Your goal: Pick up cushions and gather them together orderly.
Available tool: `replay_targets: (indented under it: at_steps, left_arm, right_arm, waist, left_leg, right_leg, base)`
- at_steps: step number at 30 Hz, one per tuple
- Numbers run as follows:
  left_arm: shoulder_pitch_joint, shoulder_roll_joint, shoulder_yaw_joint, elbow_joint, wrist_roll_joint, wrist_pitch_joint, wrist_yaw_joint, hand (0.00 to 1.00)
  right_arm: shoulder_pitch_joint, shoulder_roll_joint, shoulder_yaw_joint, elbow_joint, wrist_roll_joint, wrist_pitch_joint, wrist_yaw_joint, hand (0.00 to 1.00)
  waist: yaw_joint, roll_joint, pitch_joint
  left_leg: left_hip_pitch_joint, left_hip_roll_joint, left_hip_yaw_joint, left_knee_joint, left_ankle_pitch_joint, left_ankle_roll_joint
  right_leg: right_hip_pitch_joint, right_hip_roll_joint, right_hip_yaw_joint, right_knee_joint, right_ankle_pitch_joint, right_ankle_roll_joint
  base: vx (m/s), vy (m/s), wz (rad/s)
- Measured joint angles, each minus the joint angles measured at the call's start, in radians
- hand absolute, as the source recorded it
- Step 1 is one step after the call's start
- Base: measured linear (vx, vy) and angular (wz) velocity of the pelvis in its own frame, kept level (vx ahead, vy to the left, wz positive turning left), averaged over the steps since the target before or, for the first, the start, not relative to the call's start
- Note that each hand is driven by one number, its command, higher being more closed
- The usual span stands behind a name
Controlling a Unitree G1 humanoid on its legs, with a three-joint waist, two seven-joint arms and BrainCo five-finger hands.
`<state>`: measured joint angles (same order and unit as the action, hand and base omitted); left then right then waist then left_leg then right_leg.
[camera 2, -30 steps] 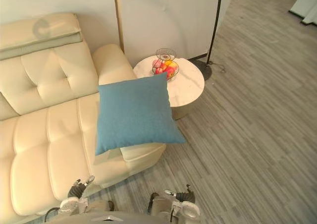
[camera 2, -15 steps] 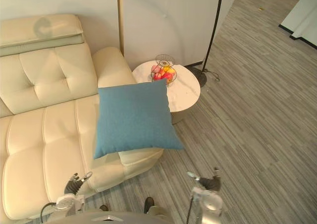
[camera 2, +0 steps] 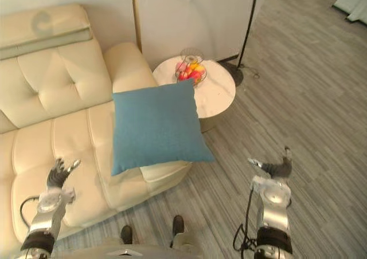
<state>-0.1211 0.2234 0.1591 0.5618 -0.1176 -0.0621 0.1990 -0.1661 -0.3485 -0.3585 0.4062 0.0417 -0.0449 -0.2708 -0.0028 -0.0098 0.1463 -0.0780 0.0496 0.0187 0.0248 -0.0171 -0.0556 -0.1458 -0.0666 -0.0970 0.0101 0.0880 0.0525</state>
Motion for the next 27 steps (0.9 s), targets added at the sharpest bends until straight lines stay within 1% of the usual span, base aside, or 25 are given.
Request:
replay_targets:
  at_steps: [3,4,5,6,9,10,11,13,14,16,17,18,20,21,22,23,24,27]
  left_arm:
    - [-0.11,0.001,-0.06,0.0,-0.017,-0.002,0.015,0.0]
    - [-0.171,0.001,-0.09,0.001,-0.026,-0.003,0.017,0.0]
    - [-0.19,0.001,-0.1,0.001,-0.029,-0.003,0.018,0.0]
    - [-0.238,0.001,-0.121,0.003,-0.036,-0.003,0.021,0.0]
    - [-0.309,0.001,-0.165,0.017,-0.037,-0.003,0.04,0.0]
    - [-0.335,0.001,-0.177,0.025,-0.037,-0.003,0.043,0.0]
    - [-0.385,0.001,-0.198,0.052,-0.037,-0.003,0.057,0.0]
    - [-0.432,-0.001,-0.22,0.075,-0.037,-0.003,0.059,0.0]
    - [-0.471,-0.003,-0.24,0.094,-0.037,-0.002,0.06,0.0]
    - [-0.517,-0.016,-0.261,0.118,-0.037,-0.002,0.062,0.0]
    - [-0.567,-0.028,-0.283,0.159,-0.036,0.001,0.066,0.0]
    - [-0.584,-0.033,-0.289,0.171,-0.036,0.004,0.068,0.0]
    - [-0.639,-0.051,-0.308,0.205,-0.036,0.009,0.079,0.0]
    - [-0.672,-0.064,-0.319,0.213,-0.036,0.013,0.081,0.0]
    - [-0.682,-0.07,-0.319,0.214,-0.036,0.015,0.084,0.0]
    - [-0.702,-0.076,-0.319,0.215,-0.036,0.019,0.09,1.0]
    - [-0.721,-0.08,-0.319,0.215,-0.036,0.02,0.098,1.0]
    - [-0.775,-0.064,-0.315,0.214,-0.036,0.022,0.118,1.0]
  right_arm:
    - [-0.131,-0.004,0.089,0.0,0.015,0.0,0.0,0.0]
    - [-0.2,-0.006,0.13,0.0,0.037,-0.001,-0.001,0.0]
    - [-0.222,-0.006,0.143,0.0,0.042,-0.001,-0.001,0.0]
    - [-0.277,-0.006,0.171,0.001,0.052,-0.001,-0.002,0.0]
    - [-0.367,-0.007,0.22,0.003,0.083,-0.001,-0.008,0.0]
    - [-0.398,-0.007,0.233,0.007,0.091,-0.001,-0.02,0.0]
    - [-0.451,-0.007,0.244,0.025,0.107,-0.001,-0.035,0.0]
    - [-0.51,-0.008,0.258,0.065,0.122,0.0,-0.044,0.0]
    - [-0.55,-0.008,0.274,0.091,0.131,0.002,-0.045,0.0]
    - [-0.577,-0.005,0.284,0.097,0.138,0.002,-0.046,0.0]
    - [-0.619,-0.003,0.31,0.133,0.154,0.004,-0.053,0.0]
    - [-0.633,-0.001,0.319,0.143,0.157,0.005,-0.06,0.0]
    - [-0.687,0.027,0.339,0.164,0.165,0.005,-0.081,0.0]
    - [-0.713,0.034,0.354,0.163,0.167,0.005,-0.086,0.0]
    - [-0.72,0.036,0.356,0.16,0.168,0.005,-0.088,0.0]
    - [-0.735,0.044,0.359,0.159,0.168,0.005,-0.09,0.0]
    - [-0.753,0.044,0.363,0.159,0.171,0.005,-0.09,1.0]
    - [-0.789,0.043,0.394,0.123,0.203,0.005,-0.107,1.0]
  waist:
    - [0.004,0.003,0.064]
    - [0.006,0.003,0.087]
    - [0.007,0.003,0.096]
    - [0.01,0.003,0.129]
    - [0.015,0.004,0.163]
    - [0.018,0.004,0.174]
    - [0.022,0.004,0.201]
    - [0.026,0.004,0.226]
    - [0.027,0.004,0.249]
    - [0.031,0.006,0.269]
    - [0.033,0.006,0.271]
    - [0.033,0.006,0.271]
    - [0.032,0.006,0.273]
    - [0.031,0.005,0.286]
    - [0.03,0.005,0.286]
    - [0.031,0.005,0.286]
    - [0.031,0.005,0.286]
    - [0.034,0.005,0.286]
  left_leg:
    - [-0.067,0.0,-0.014,0.046,0.0,0.0]
    - [-0.115,-0.001,-0.02,0.074,0.0,-0.001]
    - [-0.131,-0.001,-0.02,0.083,0.001,-0.002]
    - [-0.156,0.0,-0.023,0.102,0.002,-0.004]
    - [-0.207,0.0,-0.024,0.112,0.014,-0.006]
    - [-0.223,0.0,-0.024,0.111,0.021,-0.006]
    - [-0.242,0.0,-0.026,0.111,0.031,-0.008]
    - [-0.263,0.0,-0.029,0.11,0.042,-0.009]
    - [-0.276,0.0,-0.036,0.109,0.05,-0.011]
    - [-0.295,0.0,-0.042,0.106,0.061,-0.014]
    - [-0.323,-0.001,-0.042,0.09,0.08,-0.014]
    - [-0.333,-0.001,-0.042,0.084,0.085,-0.016]
    - [-0.361,0.0,-0.038,0.055,0.112,-0.019]
    - [-0.368,0.004,-0.034,0.045,0.117,-0.02]
    - [-0.374,0.005,-0.032,0.043,0.12,-0.021]
    - [-0.389,0.011,-0.03,0.043,0.121,-0.023]
    - [-0.409,0.015,-0.026,0.043,0.122,-0.025]
    - [-0.45,0.033,-0.014,0.042,0.119,-0.031]
  right_leg:
    - [-0.044,-0.001,-0.005,0.021,0.007,-0.006]
    - [-0.091,-0.003,-0.011,0.041,0.01,-0.01]
    - [-0.104,-0.003,-0.012,0.048,0.011,-0.011]
    - [-0.123,-0.003,-0.015,0.057,0.014,-0.014]
    - [-0.18,-0.004,-0.015,0.084,0.016,-0.016]
    - [-0.2,-0.005,-0.015,0.091,0.018,-0.019]
    - [-0.224,-0.005,-0.015,0.104,0.02,-0.022]
    - [-0.25,-0.006,-0.017,0.118,0.021,-0.023]
    - [-0.263,-0.007,-0.021,0.122,0.025,-0.028]
    - [-0.285,-0.006,-0.024,0.133,0.025,-0.029]
    - [-0.325,-0.009,-0.025,0.144,0.027,-0.031]
    - [-0.34,-0.01,-0.024,0.147,0.028,-0.032]
    - [-0.384,-0.01,-0.022,0.15,0.038,-0.033]
    - [-0.396,-0.008,-0.02,0.149,0.043,-0.037]
    - [-0.403,-0.007,-0.02,0.15,0.045,-0.038]
    - [-0.417,-0.005,-0.018,0.149,0.048,-0.04]
    - [-0.432,-0.005,-0.017,0.148,0.05,-0.041]
    - [-0.47,0.007,-0.018,0.141,0.059,-0.051]
  base:
    - [-0.14,-0.024,0.1]
    - [-0.12,-0.022,0.13]
    - [-0.11,-0.025,0.13]
    - [-0.12,-0.032,0.07]
    - [-0.13,-0.04,0.04]
    - [-0.08,-0.028,0.04]
    - [-0.08,-0.028,0.04]
    - [-0.1,-0.035,0.06]
    - [-0.08,-0.032,0.08]
    - [-0.08,-0.038,0.1]
    - [-0.09,-0.05,0.09]
    - [-0.08,-0.052,0.06]
    - [-0.05,-0.036,-0.02]
    - [-0.04,-0.031,-0.05]
    - [-0.05,-0.045,-0.07]
    - [-0.07,-0.042,-0.07]
    - [-0.07,-0.045,-0.1]
    - [-0.05,-0.037,-0.07]
